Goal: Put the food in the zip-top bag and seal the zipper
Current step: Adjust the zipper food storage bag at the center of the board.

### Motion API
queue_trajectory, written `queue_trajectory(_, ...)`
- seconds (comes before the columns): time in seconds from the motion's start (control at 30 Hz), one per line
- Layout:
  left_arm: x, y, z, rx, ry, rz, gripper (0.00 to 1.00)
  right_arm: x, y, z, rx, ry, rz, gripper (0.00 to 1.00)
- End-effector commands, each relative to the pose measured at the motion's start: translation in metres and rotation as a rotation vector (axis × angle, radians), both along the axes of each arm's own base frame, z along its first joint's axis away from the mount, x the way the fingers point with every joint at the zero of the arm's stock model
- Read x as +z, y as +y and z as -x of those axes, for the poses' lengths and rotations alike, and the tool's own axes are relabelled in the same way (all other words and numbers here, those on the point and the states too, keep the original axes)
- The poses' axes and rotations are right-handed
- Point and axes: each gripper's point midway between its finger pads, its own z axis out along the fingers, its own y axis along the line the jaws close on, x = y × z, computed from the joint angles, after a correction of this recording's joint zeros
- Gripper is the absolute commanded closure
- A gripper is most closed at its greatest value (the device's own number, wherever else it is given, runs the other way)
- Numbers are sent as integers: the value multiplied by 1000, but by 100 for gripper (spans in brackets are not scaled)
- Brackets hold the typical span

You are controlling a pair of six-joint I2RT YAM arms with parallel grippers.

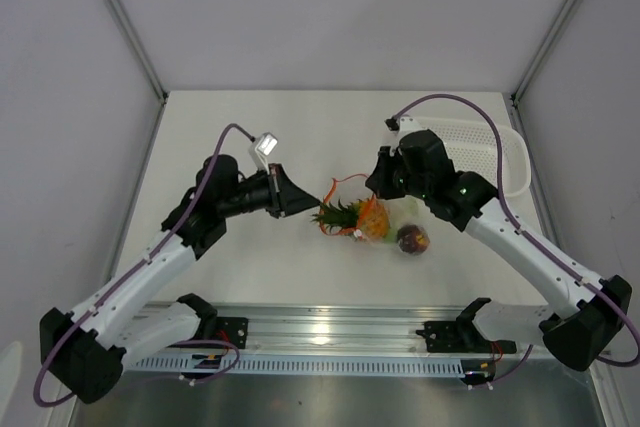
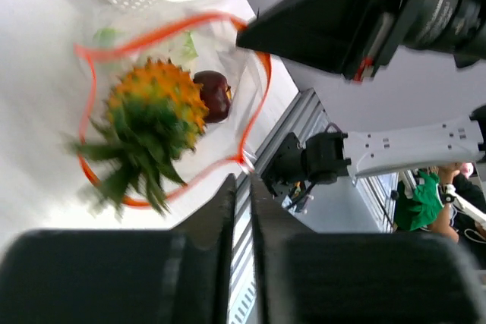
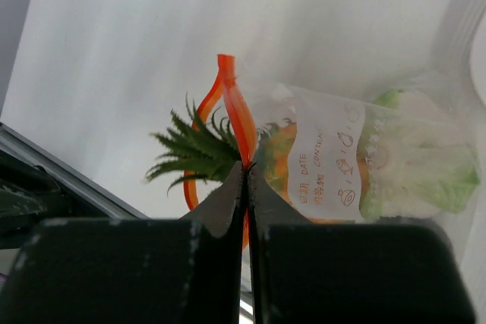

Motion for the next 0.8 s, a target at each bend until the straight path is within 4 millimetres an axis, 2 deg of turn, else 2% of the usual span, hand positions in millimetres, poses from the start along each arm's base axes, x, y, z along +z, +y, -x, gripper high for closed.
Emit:
queue_trajectory(0.0, -20, 9, 12, 39, 26, -4, 80, 47, 8, 4, 28, -70, -121, 100)
queue_trajectory(0.03, -40, 11, 15, 45, 54, -14, 76, 49, 10, 5, 33, -67, -131, 100)
queue_trajectory(0.1, -50, 12, 15, 55, 73, -12, 71, 54, 15, 8, 55, -53, -158, 100)
queue_trajectory(0.17, -56, 13, 9, 76, 80, -33, 63, 55, 16, 10, 55, -42, -173, 100)
queue_trajectory(0.37, -71, 26, -1, 188, 106, -88, 58, 65, 11, 16, 50, -55, -191, 100)
queue_trajectory(0.4, -67, 31, -2, 220, 88, -76, 58, 65, 11, 16, 51, -56, -190, 100)
queue_trajectory(0.43, -67, 33, 0, 234, 95, -64, 58, 65, 12, 16, 52, -56, -190, 100)
queue_trajectory(0.47, -80, 35, 3, 242, 115, -71, 59, 66, 12, 17, 55, -57, -193, 100)
queue_trajectory(0.53, -80, 36, 7, 243, 123, -56, 62, 66, 14, 18, 64, -50, -198, 100)
queue_trajectory(0.67, -97, 33, 13, 225, 180, -41, 68, 68, 16, 18, 65, -51, -212, 100)
queue_trajectory(0.77, -103, 34, 10, 248, 199, -40, 73, 69, 16, 17, 64, -50, -213, 100)
